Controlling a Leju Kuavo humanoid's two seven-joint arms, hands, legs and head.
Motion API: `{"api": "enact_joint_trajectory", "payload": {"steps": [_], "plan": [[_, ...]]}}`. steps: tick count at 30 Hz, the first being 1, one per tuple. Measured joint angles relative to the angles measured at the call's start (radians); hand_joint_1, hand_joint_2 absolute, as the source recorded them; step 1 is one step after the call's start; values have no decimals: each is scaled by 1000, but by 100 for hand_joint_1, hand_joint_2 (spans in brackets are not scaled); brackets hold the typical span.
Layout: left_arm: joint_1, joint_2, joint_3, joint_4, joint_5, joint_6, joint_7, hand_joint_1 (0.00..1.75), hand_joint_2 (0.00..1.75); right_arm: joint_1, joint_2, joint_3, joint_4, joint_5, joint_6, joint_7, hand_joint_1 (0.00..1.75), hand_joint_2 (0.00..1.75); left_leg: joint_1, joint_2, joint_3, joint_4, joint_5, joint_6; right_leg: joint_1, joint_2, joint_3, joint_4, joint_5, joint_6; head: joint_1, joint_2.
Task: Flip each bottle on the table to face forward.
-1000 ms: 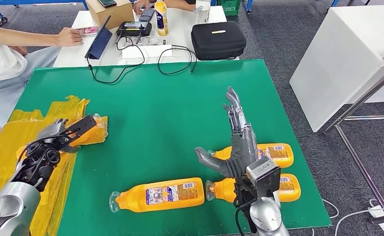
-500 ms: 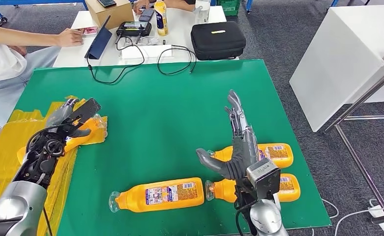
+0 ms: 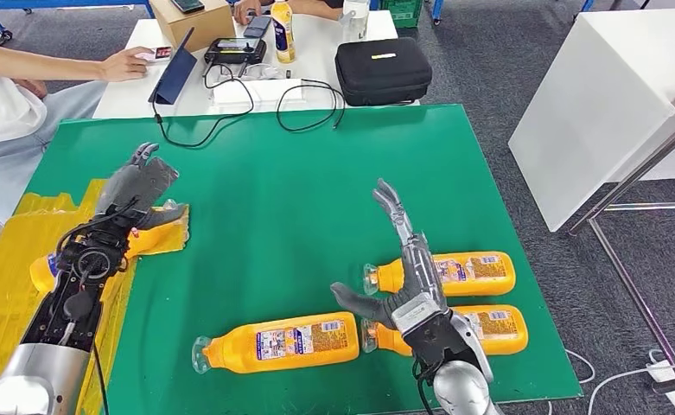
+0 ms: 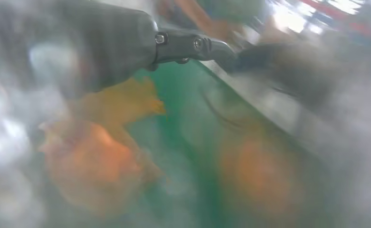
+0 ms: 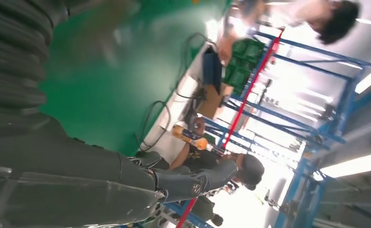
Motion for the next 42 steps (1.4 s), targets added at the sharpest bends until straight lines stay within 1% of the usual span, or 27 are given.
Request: {"api": "enact_joint_trajectory", "payload": {"steps": [2, 4, 6, 9, 13, 20, 26, 36, 39, 42], "plan": [[39, -16, 10, -59, 184, -43, -74, 0, 175, -7, -22, 32, 15, 108, -1, 18, 0, 175, 0, 0, 0, 0, 0, 0, 0, 0, 0, 0, 0, 0, 0, 0], [79, -36, 22, -128, 325, -56, -132, 0, 175, -17, -41, 74, 37, 192, -4, 33, 0, 175, 0, 0, 0, 0, 0, 0, 0, 0, 0, 0, 0, 0, 0, 0], [113, -57, 32, -199, 412, -57, -165, 0, 175, -29, -58, 118, 62, 247, -6, 48, 0, 175, 0, 0, 0, 0, 0, 0, 0, 0, 0, 0, 0, 0, 0, 0], [150, -82, 43, -278, 478, -50, -177, 0, 175, -50, -76, 173, 102, 297, -10, 70, 0, 175, 0, 0, 0, 0, 0, 0, 0, 0, 0, 0, 0, 0, 0, 0], [173, -101, 45, -326, 504, -37, -178, 0, 175, -69, -92, 226, 151, 328, -13, 92, 0, 175, 0, 0, 0, 0, 0, 0, 0, 0, 0, 0, 0, 0, 0, 0], [186, -125, 48, -344, 523, -8, -181, 0, 175, -98, -98, 285, 230, 379, -42, 143, 0, 175, 0, 0, 0, 0, 0, 0, 0, 0, 0, 0, 0, 0, 0, 0], [189, -139, 48, -345, 526, 5, -181, 0, 175, -115, -90, 307, 285, 386, -47, 169, 0, 175, 0, 0, 0, 0, 0, 0, 0, 0, 0, 0, 0, 0, 0, 0], [189, -152, 48, -345, 529, 26, -182, 0, 175, -129, -78, 317, 341, 387, -47, 190, 0, 175, 0, 0, 0, 0, 0, 0, 0, 0, 0, 0, 0, 0, 0, 0], [188, -156, 47, -345, 535, 36, -183, 0, 175, -141, -76, 329, 366, 390, -35, 199, 0, 175, 0, 0, 0, 0, 0, 0, 0, 0, 0, 0, 0, 0, 0, 0], [187, -158, 48, -345, 540, 39, -185, 0, 175, -158, -76, 347, 395, 386, -2, 201, 0, 175, 0, 0, 0, 0, 0, 0, 0, 0, 0, 0, 0, 0, 0, 0]]}}
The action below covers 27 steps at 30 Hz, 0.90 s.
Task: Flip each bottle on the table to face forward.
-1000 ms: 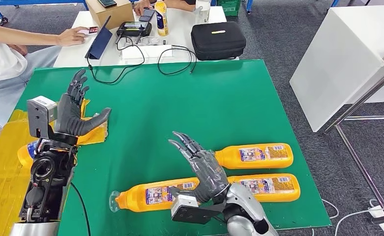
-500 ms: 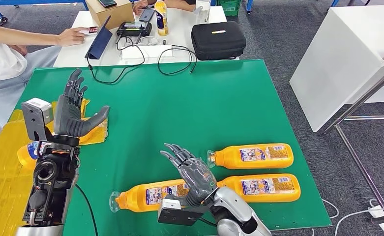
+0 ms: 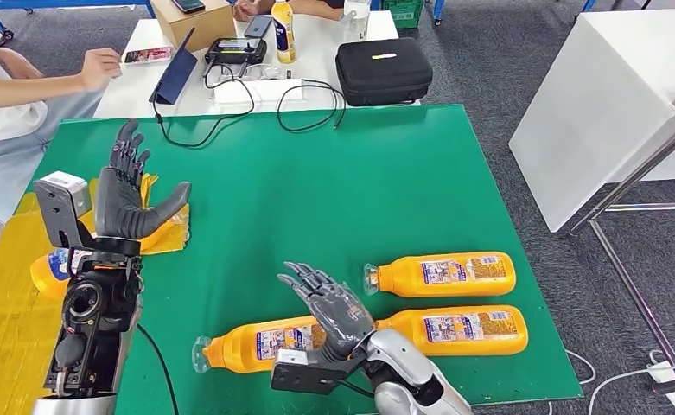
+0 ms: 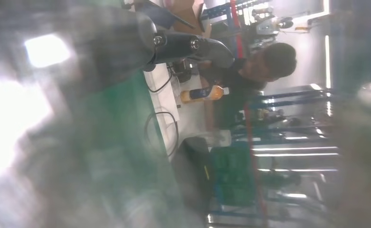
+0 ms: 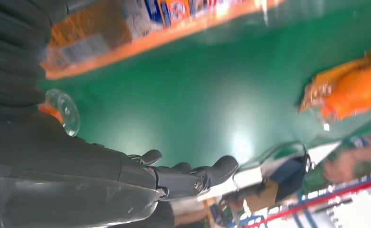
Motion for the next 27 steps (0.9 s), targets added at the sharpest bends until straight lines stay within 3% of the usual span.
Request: {"api": "enact_joint_trajectory", "payload": {"steps": [6, 23, 27], "plan": [[-15, -4, 0, 22, 11, 1, -10, 0, 175, -53, -11, 58, 83, -24, 77, -12, 0, 175, 0, 0, 0, 0, 0, 0, 0, 0, 0, 0, 0, 0, 0, 0], [-25, -4, 0, 81, 32, 1, -22, 0, 175, -146, -35, 151, 207, -3, 91, 13, 0, 175, 0, 0, 0, 0, 0, 0, 0, 0, 0, 0, 0, 0, 0, 0], [-25, -4, 2, 89, 34, 3, -22, 0, 175, -167, -38, 168, 227, 23, 90, 34, 0, 0, 0, 0, 1, 0, 0, 0, 0, 0, 1, 0, 0, 0, 0, 0]]}}
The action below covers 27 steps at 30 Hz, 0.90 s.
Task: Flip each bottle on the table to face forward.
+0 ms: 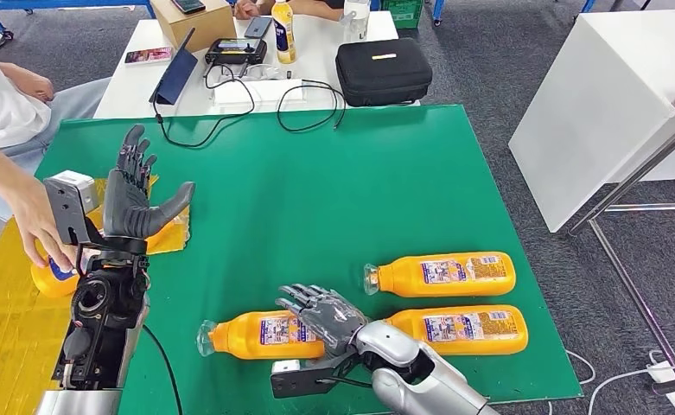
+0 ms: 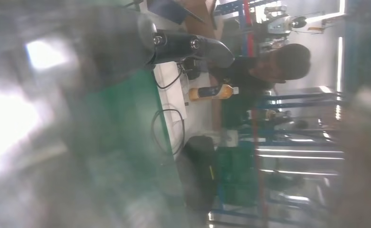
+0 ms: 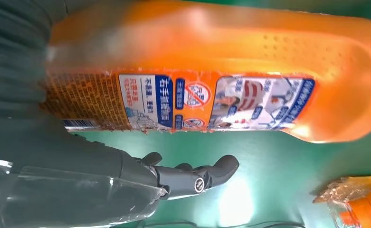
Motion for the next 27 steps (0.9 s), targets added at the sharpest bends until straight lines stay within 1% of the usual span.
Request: {"api": "enact_joint_trajectory", "payload": {"steps": [1, 2, 3, 4, 5, 6, 7, 8, 12, 21, 24, 27], "plan": [[0, 0, 0, 2, 0, 1, 0, 0, 175, -6, 0, 5, 6, 8, -1, 8, 8, 0, 0, 0, 0, 0, 0, 0, 0, 0, 0, 0, 0, 0, 0, 0], [0, 0, 1, 3, 0, 1, 0, 0, 175, -12, 0, 9, 13, 15, -3, 15, 41, 0, 0, 0, 0, 0, 0, 0, 0, 0, 0, 0, 0, 0, 0, 0], [0, 0, 1, 4, 0, 1, -1, 0, 175, -17, 0, 13, 19, 21, -5, 22, 80, 0, 0, 0, 1, 0, 0, 0, 0, 0, 1, 0, 0, 0, 0, 0], [0, 0, 1, 5, 1, 1, -1, 0, 175, -21, 0, 17, 25, 26, -6, 27, 123, 0, 0, 0, 1, 0, 0, 0, 0, 0, 1, 0, 0, 0, 0, 0], [0, 0, 1, 5, 1, 1, -1, 0, 175, -25, 1, 19, 30, 29, -8, 33, 159, 0, 0, 0, 1, 0, 0, 0, 0, 0, 1, 0, 0, 0, 0, 0], [1, 0, 1, 5, 2, 1, -2, 0, 175, -29, 2, 20, 37, 33, -9, 38, 170, 0, 0, 0, 1, 0, 0, 0, 0, 0, 1, 0, 0, 0, 0, 0], [1, -1, 1, 4, 2, 0, -2, 0, 175, -32, 3, 21, 44, 36, -10, 44, 174, 0, 0, 0, 2, 0, 0, 0, 0, 0, 2, 0, 0, 0, 0, 0], [2, -1, 1, 4, 4, -1, -2, 0, 175, -37, 4, 22, 52, 38, -11, 49, 175, 0, 0, 0, 2, 0, 0, 0, 0, 0, 2, 0, 0, 0, 0, 0], [7, -5, 1, -2, 14, -6, -2, 0, 175, -58, 10, 24, 89, 44, -3, 61, 175, 175, 0, 0, 4, 0, 0, 0, 0, 0, 3, 0, 0, 0, 0, 0], [10, -9, 1, -3, 28, -9, -2, 0, 175, -88, 29, 30, 150, 23, 7, 64, 175, 175, 0, 0, 7, 0, 0, 0, 0, 0, 7, 0, 0, 0, 0, 0], [11, -10, 1, -5, 37, -9, -3, 0, 175, -87, 40, 15, 161, -24, -22, 59, 175, 175, 0, 0, 8, 0, 0, 0, 0, 0, 8, 0, 0, 0, 0, 0], [18, -14, 0, -18, 47, -9, -6, 0, 175, -67, 55, -38, 163, -109, -81, 26, 175, 175, 0, 0, 8, 0, 0, 0, 0, 0, 8, 0, 0, 0, 0, 0]]}}
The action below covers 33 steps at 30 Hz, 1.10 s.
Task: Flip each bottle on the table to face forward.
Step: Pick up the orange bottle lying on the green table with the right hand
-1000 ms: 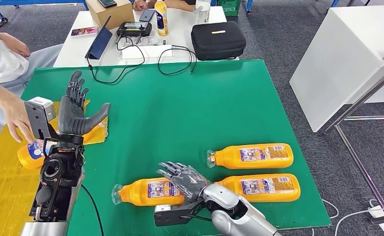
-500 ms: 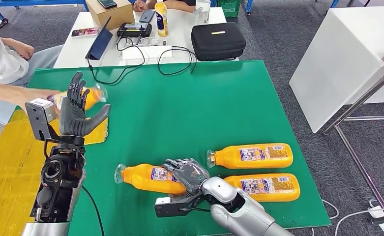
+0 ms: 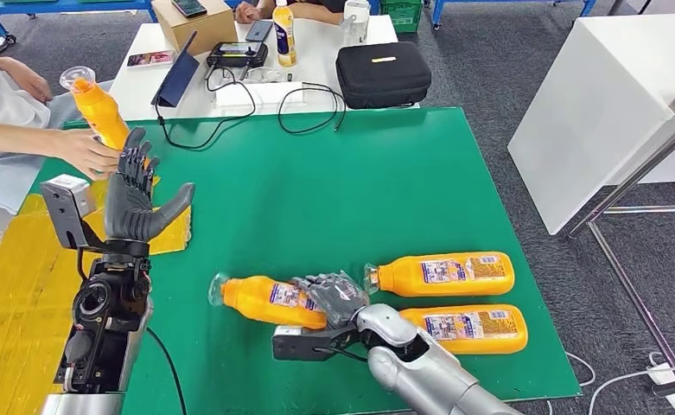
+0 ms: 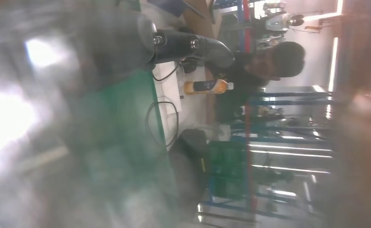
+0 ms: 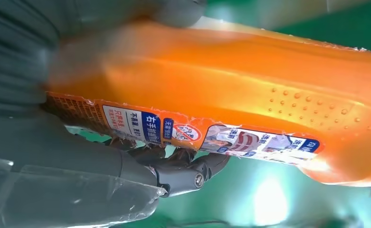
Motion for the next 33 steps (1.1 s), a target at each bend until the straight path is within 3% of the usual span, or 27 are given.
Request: {"api": "enact_joint_trajectory", "payload": {"steps": [5, 9, 12, 18, 24, 33], "plan": [[21, -6, -2, -45, 15, 6, 0, 0, 175, 72, 25, -114, -34, -89, -107, -51, 175, 175, 0, 0, -1, 0, 0, 0, 0, 0, -1, 0, 0, 0, 0, 0], [52, -8, -4, -96, 33, 21, 7, 0, 175, 159, 56, -236, -130, -228, -200, -168, 175, 175, 1, 0, -5, 0, 0, 0, 0, 0, -5, 0, 0, 0, 0, 0], [68, -9, -13, -120, 42, 29, 17, 0, 175, 199, 76, -314, -201, -296, -215, -219, 175, 175, 1, 0, -6, 0, -1, -1, 0, 0, -6, 0, -1, 0, 0, 0], [70, -9, -61, -105, 85, 18, 139, 0, 175, 268, 114, -430, -314, -461, -237, -310, 175, 175, 0, 0, -7, 0, -1, -1, 0, 0, -7, 0, -1, -1, 0, 0], [64, 16, -158, -50, 212, -143, 241, 0, 175, 319, 127, -471, -406, -529, -221, -371, 175, 175, 0, 0, -7, 0, -1, -1, 0, 0, -7, 0, -1, 0, 0, 0], [52, 43, -235, -27, 239, -180, 264, 0, 175, 337, 132, -472, -441, -535, -212, -378, 175, 175, 0, 0, -7, 0, -1, -1, 0, 0, -7, 0, -1, 0, 0, 0]]}}
